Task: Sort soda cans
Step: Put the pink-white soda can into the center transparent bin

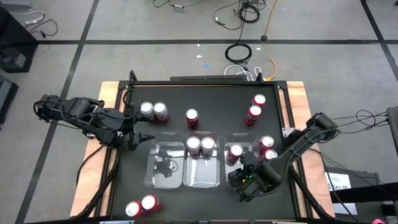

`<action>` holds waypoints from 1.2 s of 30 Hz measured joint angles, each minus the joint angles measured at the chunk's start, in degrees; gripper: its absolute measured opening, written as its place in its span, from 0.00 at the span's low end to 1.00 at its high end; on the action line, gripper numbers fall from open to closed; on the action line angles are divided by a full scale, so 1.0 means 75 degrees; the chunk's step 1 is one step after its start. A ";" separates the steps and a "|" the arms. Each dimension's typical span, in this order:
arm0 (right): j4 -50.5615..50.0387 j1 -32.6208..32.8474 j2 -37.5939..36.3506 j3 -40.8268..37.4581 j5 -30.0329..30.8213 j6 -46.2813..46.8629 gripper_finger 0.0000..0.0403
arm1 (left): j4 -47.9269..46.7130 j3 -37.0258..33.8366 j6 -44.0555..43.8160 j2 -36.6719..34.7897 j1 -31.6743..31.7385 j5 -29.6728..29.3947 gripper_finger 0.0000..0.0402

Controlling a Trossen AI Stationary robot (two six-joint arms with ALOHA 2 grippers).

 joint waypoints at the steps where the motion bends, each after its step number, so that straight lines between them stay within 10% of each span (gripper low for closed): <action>1: -0.0011 -0.0040 0.0083 0.0000 -0.0016 0.0000 0.46 | -0.0002 0.0000 0.0030 0.0000 0.0000 0.0000 0.93; 17: 0.0310 -0.0667 0.0657 -0.0706 0.0029 0.0121 0.07 | -0.0003 0.0000 -0.0008 0.0000 0.0001 0.0000 0.93; 36: 0.2651 -0.1035 0.0510 -0.2348 0.0592 -0.0558 0.00 | -0.0003 0.0000 -0.0022 -0.0002 0.0000 0.0082 0.93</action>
